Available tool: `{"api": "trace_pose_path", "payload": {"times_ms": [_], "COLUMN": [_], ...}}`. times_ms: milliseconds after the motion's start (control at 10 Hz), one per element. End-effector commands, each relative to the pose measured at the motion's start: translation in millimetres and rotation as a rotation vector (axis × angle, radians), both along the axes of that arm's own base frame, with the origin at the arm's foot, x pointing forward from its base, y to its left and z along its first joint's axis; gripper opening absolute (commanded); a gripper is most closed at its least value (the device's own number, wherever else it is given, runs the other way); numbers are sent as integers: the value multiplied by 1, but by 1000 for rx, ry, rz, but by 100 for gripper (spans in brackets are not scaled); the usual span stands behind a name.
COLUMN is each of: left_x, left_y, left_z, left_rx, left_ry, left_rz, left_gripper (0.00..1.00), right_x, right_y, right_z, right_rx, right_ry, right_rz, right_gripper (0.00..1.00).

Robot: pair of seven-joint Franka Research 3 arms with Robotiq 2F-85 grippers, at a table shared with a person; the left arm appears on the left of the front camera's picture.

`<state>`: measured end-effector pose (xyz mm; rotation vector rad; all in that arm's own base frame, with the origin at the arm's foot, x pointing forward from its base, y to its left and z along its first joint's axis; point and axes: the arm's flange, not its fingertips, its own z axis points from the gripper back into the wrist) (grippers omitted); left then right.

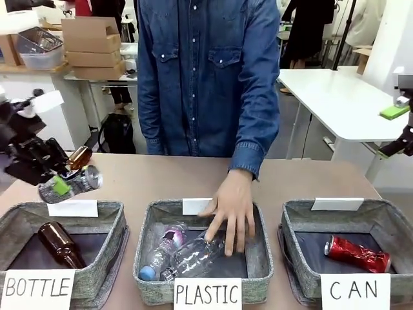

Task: Sort the can waste into the basket.
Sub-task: Pick up the can waste from the table and place it in the right Fabric basket.

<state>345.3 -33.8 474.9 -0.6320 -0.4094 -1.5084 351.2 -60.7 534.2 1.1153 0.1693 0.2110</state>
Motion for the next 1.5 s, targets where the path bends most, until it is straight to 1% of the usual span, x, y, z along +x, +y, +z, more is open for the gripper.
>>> {"api": "trace_pose_path", "payload": {"times_ms": [0,300,400,500,600,700,800,900,1000,1100,1200,1300,1400], "left_x": [10,10,7,16,15,3,-19,-39,-54,-65,-71,-70,-60], "left_y": [-7,-7,0,-59,-124,-190,-252,-313,-383,-435,-483,-524,-559], "left_z": [2,2,-1,-1,10,25,39,46,53,58,63,62,59], "left_rx": [19,19,19,-49,-143,-180,-110,-38,-33,12,51,90,129], "left_ry": [25,25,14,17,24,21,-7,16,81,99,128,-34,-53], "left_rz": [116,116,67,-28,-111,-332,-470,-541,-418,-350,-305,-177,-108], "left_gripper": [0,0,37,37,37,37,37,37,37,37,37,37,37], "right_x": [-2,-2,0,-6,-18,-36,-60,-88,-115,-129,-107,-107,-107], "right_y": [-1,-1,0,-14,-35,-71,-113,-151,-181,-197,-168,-168,-168], "right_z": [0,0,0,27,45,58,64,62,53,43,77,77,77], "right_rx": [-1,-1,0,-95,-164,-265,-390,-513,-570,-481,-486,-486,-486], "right_ry": [-13,-13,0,-27,-55,-107,-129,-174,-176,-193,-173,-173,-173], "right_rz": [16,16,0,-27,-33,-108,-245,-351,-423,-536,-337,-337,-337], "right_gripper": [100,100,100,100,100,100,100,100,100,100,100,100,100]}}
